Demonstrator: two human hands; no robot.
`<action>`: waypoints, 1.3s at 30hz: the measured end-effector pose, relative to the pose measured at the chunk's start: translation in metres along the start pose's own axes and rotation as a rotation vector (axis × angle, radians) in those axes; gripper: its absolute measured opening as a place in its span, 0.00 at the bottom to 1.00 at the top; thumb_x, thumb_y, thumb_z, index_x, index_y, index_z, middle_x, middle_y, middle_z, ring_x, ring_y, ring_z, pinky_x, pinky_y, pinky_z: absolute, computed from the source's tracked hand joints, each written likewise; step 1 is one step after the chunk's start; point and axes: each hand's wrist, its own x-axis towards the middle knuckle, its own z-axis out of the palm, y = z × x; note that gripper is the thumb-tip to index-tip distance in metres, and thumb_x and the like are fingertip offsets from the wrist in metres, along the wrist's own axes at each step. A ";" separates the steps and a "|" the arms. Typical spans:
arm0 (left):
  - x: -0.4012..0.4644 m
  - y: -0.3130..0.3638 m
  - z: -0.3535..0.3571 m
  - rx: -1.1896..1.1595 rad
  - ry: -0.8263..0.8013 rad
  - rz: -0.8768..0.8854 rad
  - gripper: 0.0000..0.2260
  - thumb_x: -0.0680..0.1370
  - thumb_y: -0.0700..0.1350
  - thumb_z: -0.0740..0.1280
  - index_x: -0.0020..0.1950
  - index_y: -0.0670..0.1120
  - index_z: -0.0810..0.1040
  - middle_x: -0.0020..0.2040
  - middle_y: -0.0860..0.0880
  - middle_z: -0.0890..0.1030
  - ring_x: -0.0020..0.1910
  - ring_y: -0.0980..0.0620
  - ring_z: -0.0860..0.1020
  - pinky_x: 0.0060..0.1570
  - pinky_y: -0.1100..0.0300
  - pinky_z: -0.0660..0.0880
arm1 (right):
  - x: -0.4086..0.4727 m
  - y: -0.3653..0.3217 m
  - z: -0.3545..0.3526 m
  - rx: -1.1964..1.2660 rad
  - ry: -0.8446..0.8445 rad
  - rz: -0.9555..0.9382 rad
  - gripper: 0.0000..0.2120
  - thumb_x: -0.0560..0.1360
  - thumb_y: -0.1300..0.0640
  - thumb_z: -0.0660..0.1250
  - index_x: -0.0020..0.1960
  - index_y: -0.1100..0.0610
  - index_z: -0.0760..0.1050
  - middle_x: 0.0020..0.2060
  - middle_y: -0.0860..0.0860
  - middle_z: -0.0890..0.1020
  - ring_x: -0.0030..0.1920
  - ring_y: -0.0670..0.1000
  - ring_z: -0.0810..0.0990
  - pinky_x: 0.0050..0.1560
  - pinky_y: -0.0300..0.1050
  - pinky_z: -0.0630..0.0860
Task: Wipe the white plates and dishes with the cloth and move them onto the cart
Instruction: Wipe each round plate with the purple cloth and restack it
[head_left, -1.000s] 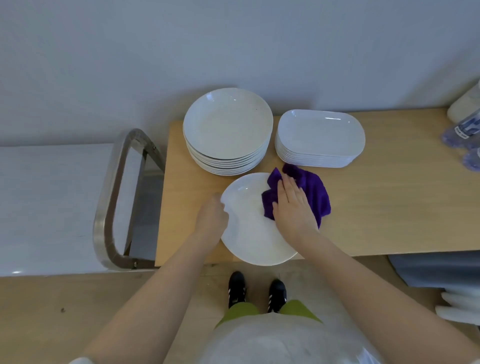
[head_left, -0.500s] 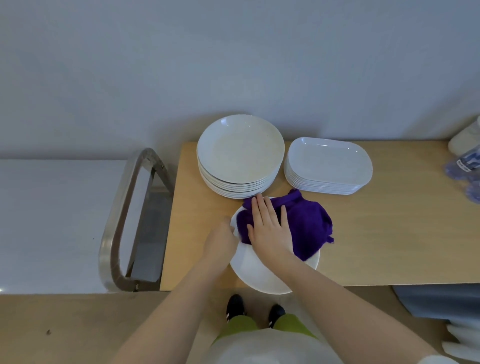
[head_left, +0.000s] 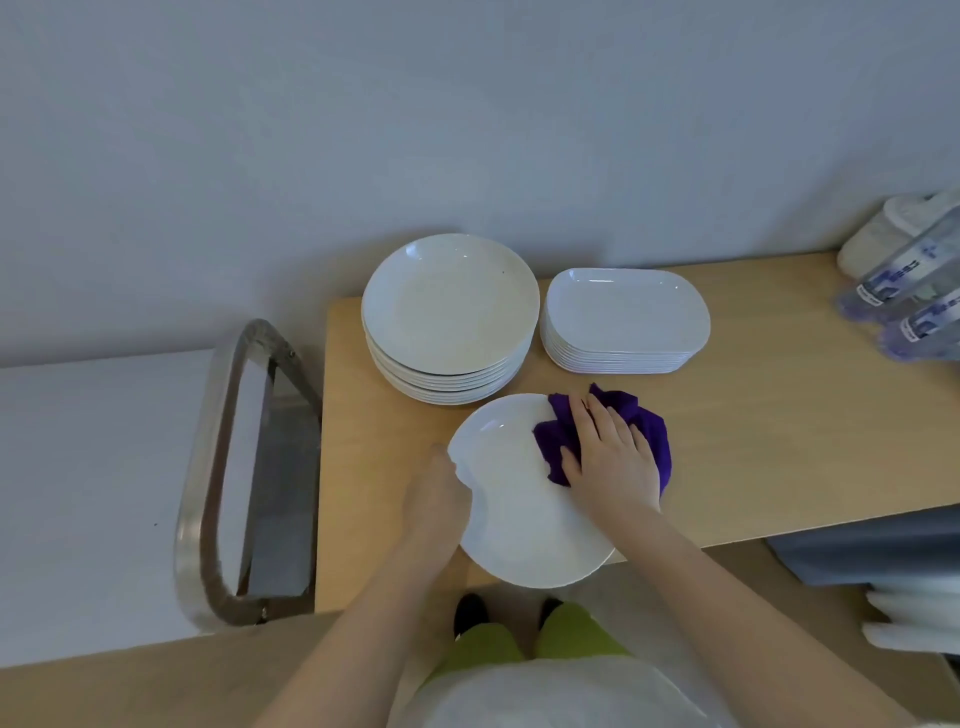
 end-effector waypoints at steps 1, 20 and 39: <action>0.000 0.000 0.001 -0.010 0.008 -0.012 0.05 0.77 0.38 0.57 0.48 0.48 0.69 0.37 0.56 0.71 0.34 0.56 0.70 0.31 0.60 0.65 | -0.003 0.002 -0.001 0.024 -0.005 0.017 0.29 0.79 0.46 0.56 0.77 0.51 0.53 0.74 0.50 0.62 0.71 0.52 0.65 0.69 0.49 0.63; -0.002 0.009 0.010 0.135 0.118 -0.139 0.06 0.79 0.36 0.55 0.52 0.42 0.69 0.39 0.48 0.71 0.37 0.46 0.72 0.31 0.57 0.65 | -0.039 0.060 -0.013 0.436 -0.089 -0.209 0.21 0.74 0.65 0.64 0.66 0.53 0.74 0.70 0.55 0.68 0.65 0.58 0.70 0.63 0.48 0.69; -0.012 0.011 0.010 0.008 0.209 -0.194 0.05 0.82 0.45 0.55 0.50 0.49 0.69 0.39 0.54 0.72 0.38 0.54 0.72 0.39 0.55 0.72 | -0.001 0.110 -0.017 0.034 -0.023 -0.071 0.22 0.76 0.48 0.62 0.69 0.50 0.68 0.70 0.51 0.67 0.68 0.55 0.64 0.64 0.51 0.64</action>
